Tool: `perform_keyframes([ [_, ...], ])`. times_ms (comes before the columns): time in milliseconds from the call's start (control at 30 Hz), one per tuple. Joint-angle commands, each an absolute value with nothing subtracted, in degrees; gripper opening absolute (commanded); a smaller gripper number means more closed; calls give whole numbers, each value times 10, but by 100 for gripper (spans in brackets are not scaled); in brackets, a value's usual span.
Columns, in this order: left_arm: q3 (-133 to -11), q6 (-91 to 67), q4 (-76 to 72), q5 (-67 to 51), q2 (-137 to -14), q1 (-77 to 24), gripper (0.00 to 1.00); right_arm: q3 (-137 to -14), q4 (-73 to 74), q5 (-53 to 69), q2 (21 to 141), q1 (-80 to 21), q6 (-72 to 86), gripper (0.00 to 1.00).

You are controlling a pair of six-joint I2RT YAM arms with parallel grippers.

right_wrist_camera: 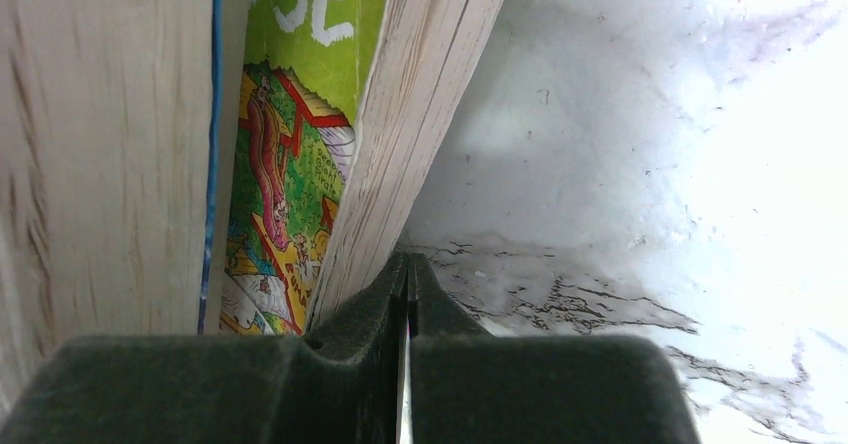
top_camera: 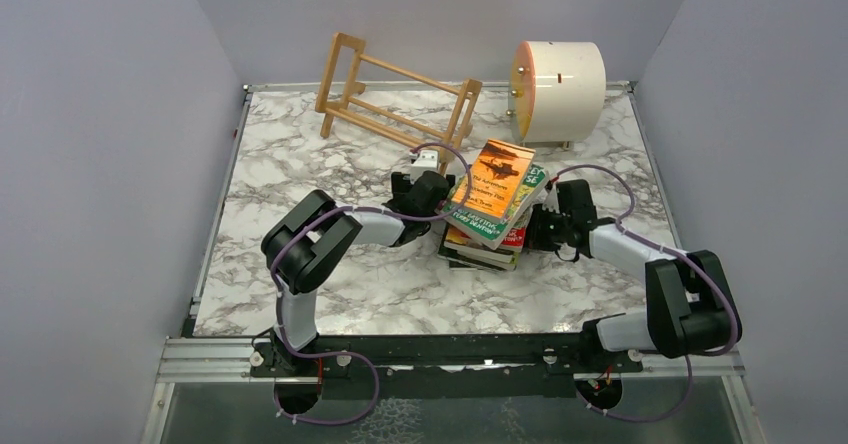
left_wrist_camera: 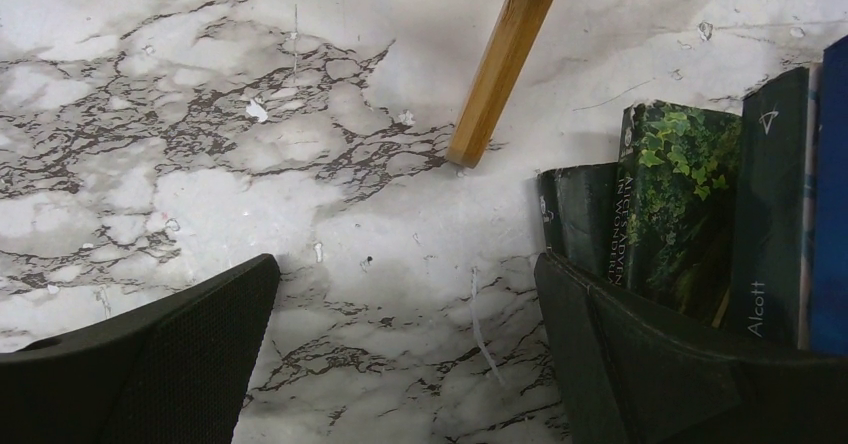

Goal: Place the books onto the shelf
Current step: Adjust the book at the center of the board.

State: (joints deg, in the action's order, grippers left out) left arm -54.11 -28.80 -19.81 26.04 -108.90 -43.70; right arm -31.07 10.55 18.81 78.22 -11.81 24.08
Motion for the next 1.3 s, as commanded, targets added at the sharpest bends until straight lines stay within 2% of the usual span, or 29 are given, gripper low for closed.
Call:
perform_keyframes([
  [0,-540,-334,-164,173,-1100,-484,99,-313,69,199,756,-119,252,1],
  [367,-479,-341,-92,254,-1022,-467,99,-306,80,134,711,-113,291,1],
  [1033,-391,-345,-31,265,-840,-346,98,-348,164,-16,613,-91,301,1],
  [1100,-391,-345,-41,258,-809,-336,98,-357,161,-24,600,-89,299,5],
  [1133,-396,-345,-46,249,-793,-331,98,-363,160,-25,596,-88,296,10],
  [1267,-436,-345,-54,181,-782,-298,99,-395,171,-14,608,-85,280,42],
])
